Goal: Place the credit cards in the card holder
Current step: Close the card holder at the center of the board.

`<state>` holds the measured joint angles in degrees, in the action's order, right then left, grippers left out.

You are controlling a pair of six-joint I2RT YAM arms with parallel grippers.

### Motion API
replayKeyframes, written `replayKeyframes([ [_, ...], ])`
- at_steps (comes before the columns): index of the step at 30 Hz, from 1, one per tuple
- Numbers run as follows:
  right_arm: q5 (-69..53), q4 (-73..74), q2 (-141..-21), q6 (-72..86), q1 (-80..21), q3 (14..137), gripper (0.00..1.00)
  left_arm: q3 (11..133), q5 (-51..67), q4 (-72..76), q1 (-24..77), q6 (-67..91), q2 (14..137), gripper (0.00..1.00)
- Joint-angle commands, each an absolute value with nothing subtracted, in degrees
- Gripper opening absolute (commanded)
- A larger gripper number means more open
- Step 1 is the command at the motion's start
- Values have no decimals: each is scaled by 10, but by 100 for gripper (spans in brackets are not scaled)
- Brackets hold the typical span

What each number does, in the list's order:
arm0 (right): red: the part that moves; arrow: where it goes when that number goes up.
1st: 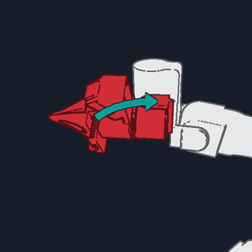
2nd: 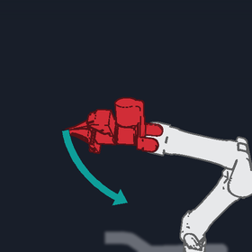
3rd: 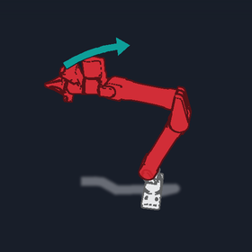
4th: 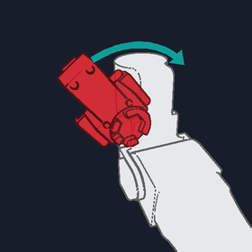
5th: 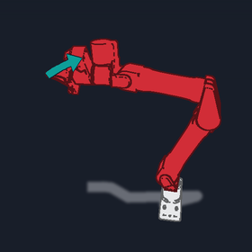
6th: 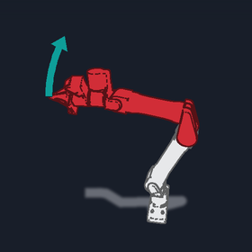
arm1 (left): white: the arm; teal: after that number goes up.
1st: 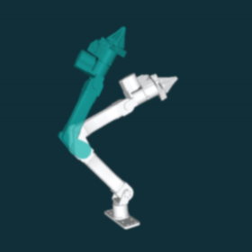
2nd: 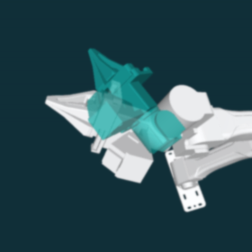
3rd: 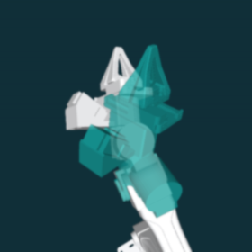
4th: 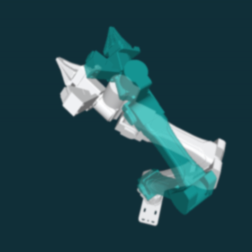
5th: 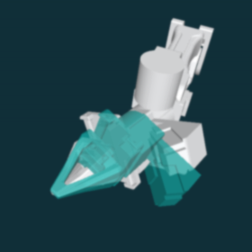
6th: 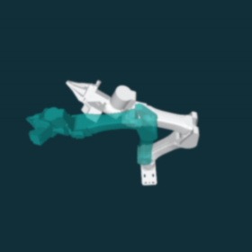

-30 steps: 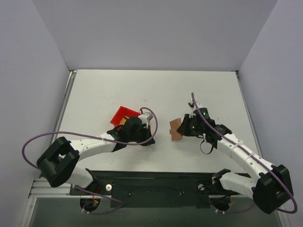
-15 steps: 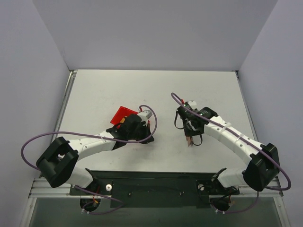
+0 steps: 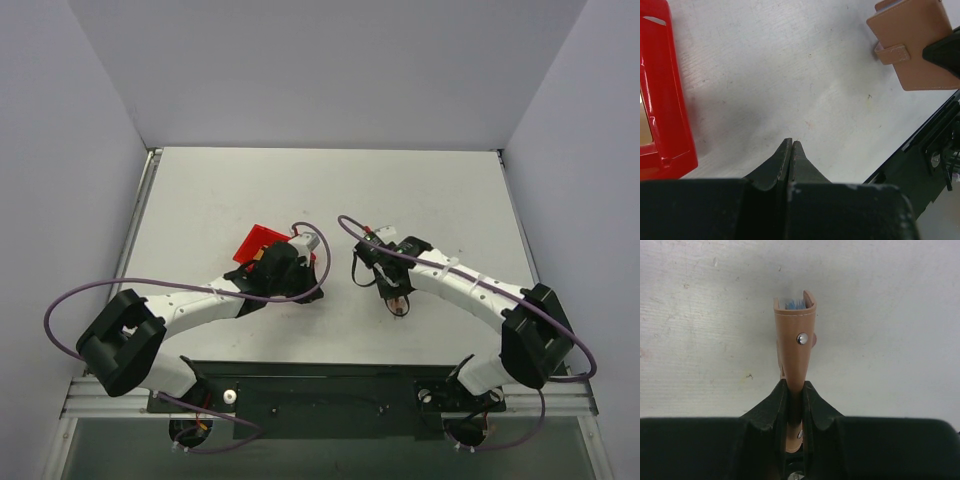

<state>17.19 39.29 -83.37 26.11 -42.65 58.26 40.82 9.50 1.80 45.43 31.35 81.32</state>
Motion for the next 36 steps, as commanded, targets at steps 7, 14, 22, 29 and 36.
replayKeyframes([
  [7,142,321,-839,276,-451,530,0,396,71,11,444,323,795,0],
  [14,117,301,-844,272,-461,525,11,394,69,15,444,327,800,0],
  [22,-67,199,-821,238,-461,495,28,389,49,5,442,337,788,0],
  [29,-207,111,-774,236,-423,464,41,421,44,-21,438,333,805,0],
  [36,-163,118,-697,255,-331,419,39,447,82,-9,439,317,824,0],
])
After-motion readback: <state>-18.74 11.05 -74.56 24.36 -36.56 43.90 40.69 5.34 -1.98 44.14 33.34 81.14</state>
